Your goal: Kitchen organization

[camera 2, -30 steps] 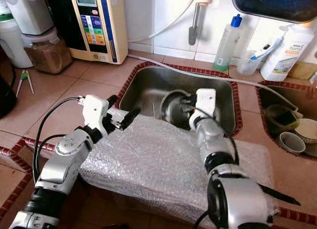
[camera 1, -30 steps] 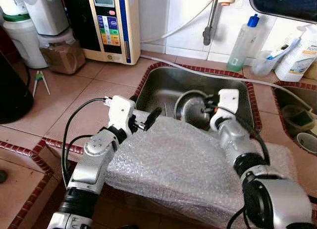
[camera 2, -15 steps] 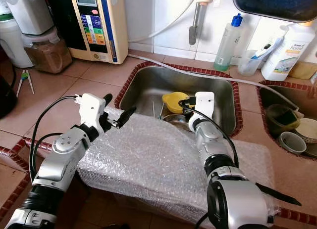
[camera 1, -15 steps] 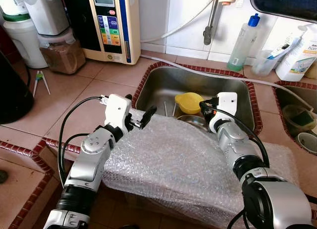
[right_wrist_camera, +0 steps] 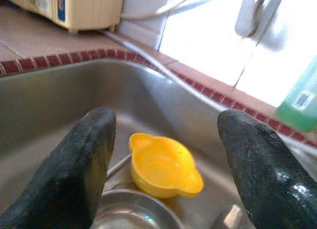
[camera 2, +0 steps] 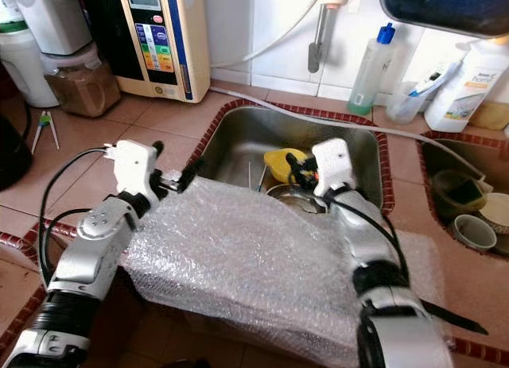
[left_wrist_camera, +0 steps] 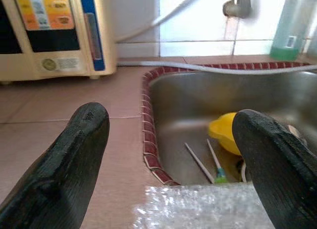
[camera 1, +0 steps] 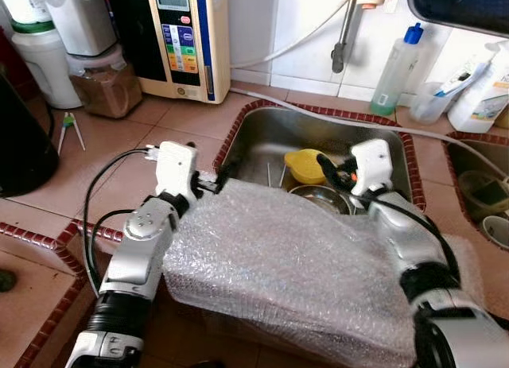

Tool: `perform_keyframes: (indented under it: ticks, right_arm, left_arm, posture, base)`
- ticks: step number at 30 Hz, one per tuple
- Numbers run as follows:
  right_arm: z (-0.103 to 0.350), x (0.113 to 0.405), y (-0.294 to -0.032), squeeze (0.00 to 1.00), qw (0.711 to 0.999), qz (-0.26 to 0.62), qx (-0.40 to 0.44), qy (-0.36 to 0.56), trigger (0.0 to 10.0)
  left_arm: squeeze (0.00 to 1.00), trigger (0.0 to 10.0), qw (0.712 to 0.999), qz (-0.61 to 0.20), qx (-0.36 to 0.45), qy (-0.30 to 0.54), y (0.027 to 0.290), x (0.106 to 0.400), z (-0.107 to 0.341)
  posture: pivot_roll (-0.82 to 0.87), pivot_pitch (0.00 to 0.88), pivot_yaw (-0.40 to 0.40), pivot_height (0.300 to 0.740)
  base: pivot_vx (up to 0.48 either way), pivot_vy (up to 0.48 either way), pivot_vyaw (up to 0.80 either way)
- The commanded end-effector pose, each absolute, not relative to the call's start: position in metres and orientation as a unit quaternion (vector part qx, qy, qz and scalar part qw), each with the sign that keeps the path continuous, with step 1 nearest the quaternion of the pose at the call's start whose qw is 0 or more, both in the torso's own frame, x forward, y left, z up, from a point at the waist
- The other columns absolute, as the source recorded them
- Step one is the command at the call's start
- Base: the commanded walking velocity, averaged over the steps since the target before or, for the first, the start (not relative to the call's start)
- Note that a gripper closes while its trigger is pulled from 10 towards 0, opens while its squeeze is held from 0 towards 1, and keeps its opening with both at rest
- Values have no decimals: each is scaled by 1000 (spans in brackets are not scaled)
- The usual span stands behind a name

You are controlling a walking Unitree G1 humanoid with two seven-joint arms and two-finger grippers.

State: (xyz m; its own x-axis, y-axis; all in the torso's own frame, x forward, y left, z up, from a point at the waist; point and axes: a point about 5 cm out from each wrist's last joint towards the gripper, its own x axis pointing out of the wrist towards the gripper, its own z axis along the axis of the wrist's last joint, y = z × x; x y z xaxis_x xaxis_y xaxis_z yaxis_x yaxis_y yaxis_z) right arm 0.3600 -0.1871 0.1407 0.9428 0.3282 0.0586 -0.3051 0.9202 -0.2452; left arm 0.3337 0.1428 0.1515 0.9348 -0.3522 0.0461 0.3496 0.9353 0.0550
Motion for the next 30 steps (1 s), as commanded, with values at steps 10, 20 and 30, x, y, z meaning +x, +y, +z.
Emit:
perform_keyframes:
  ticks: [10,20,30]
  right_arm:
    - [167,334,-192,1000,976,140,-114,-121,10000]
    - [169,310,-182,1000,985,99,-73,-124,10000]
    - [170,297,-189,1000,989,71,-70,-109,10000]
  left_arm:
    - [0,10000,994,-96,45,-28,152,326,157]
    - [0,10000,995,-35,84,-28,161,316,164]
    - [0,10000,997,-49,60,23,168,282,137]
  posture:
    - [-50,6,66,740]
    - [-49,27,69,740]
    - [-28,25,51,740]
  base:
    - [0,0,0]
    - [0,0,0]
    - [0,0,0]
